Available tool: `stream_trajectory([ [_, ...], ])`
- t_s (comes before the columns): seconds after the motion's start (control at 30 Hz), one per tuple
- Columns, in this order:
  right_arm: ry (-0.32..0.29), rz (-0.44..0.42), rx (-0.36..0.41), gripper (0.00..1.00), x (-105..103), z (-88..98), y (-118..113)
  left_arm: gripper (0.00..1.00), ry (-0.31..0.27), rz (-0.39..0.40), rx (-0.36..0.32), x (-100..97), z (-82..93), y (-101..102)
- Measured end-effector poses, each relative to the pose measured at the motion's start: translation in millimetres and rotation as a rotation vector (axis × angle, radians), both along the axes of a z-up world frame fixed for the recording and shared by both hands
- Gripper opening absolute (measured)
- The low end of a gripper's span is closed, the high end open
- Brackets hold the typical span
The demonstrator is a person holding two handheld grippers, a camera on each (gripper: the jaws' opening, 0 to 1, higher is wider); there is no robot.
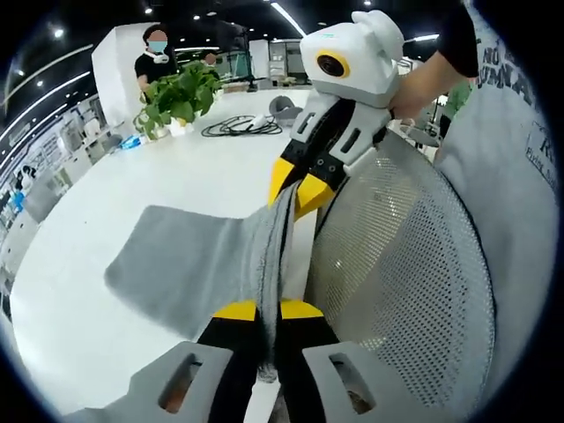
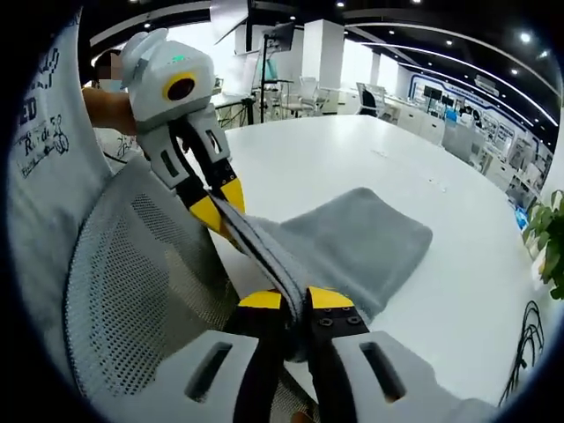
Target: Fold the towel on the table until its edges align and the towel forms a compact rectangular stack.
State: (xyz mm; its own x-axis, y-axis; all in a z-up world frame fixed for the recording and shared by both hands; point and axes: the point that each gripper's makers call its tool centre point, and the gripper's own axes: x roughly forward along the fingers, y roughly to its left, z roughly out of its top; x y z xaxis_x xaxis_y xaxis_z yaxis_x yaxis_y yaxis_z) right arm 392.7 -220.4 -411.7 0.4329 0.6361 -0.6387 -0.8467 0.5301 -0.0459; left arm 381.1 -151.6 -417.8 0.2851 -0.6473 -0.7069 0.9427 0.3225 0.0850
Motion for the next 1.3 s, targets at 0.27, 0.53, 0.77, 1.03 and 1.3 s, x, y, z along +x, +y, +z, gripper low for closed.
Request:
stream_trajectory([
  [0.27,-0.016,0.003,0.018,0.06,18,8.8,3,0.06,-0.007,-0.039,0.008,15.5,13.4,3],
  [0.53,-0.028,-0.025,0.048,0.06,42,23.2,3,0.06,-0.047,-0.062,0.015,36.4,28.7,4],
  [0.77,-0.043,-0.028,0.057,0.06,58,35.2,6,0.06,-0.068,-0.054,0.013,56.7,38.9,8],
  [1.03,-0.053,-0.047,0.074,0.06,79,49.7,9,0.06,-0.096,-0.054,0.008,78.8,51.9,10],
  [1.3,-0.021,-0.107,0.129,0.06,100,64.4,7,0.06,-0.131,-0.033,-0.004,102.1,65.4,10],
])
